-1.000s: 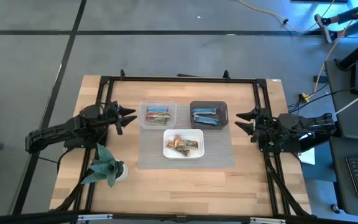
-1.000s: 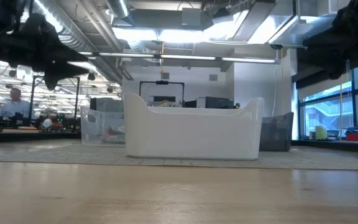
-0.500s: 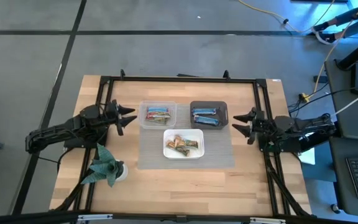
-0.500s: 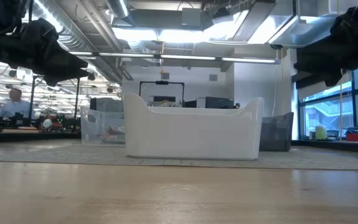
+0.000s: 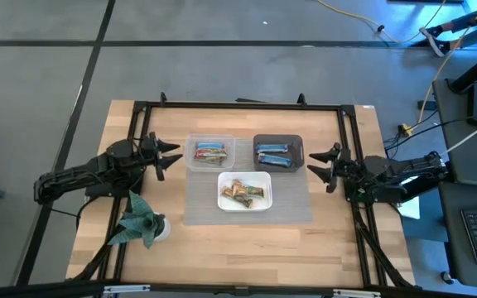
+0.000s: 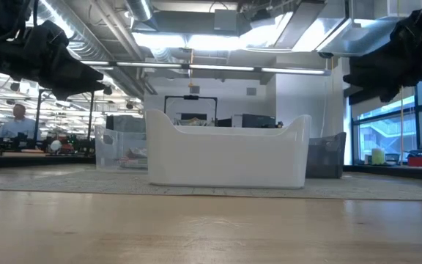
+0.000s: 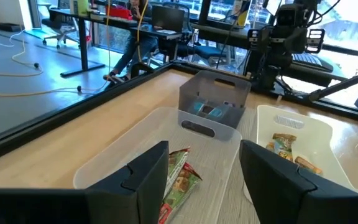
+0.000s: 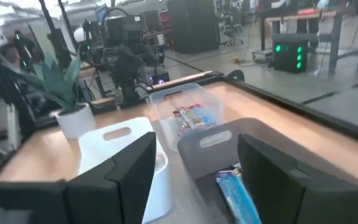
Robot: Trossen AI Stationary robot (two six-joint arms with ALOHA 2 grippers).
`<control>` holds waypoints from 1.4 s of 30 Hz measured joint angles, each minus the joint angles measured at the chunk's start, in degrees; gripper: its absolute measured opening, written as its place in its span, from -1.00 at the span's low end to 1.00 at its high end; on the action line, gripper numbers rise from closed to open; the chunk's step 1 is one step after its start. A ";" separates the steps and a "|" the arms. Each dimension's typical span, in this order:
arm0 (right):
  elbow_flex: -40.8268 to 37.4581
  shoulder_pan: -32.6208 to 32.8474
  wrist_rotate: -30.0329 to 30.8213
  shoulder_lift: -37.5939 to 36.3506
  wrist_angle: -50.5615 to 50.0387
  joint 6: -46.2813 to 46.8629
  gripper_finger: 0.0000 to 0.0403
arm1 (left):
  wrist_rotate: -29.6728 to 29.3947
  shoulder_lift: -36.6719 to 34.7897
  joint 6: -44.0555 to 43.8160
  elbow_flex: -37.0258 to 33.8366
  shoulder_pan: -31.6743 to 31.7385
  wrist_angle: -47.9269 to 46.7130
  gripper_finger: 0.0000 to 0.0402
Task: Pick and place Granola Bars by type
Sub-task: Return to Home Position
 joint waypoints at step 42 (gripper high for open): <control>0.00 0.00 0.10 0.09 -0.14 -6.16 0.14 | 0.04 0.04 -0.02 0.00 -0.01 0.07 -0.06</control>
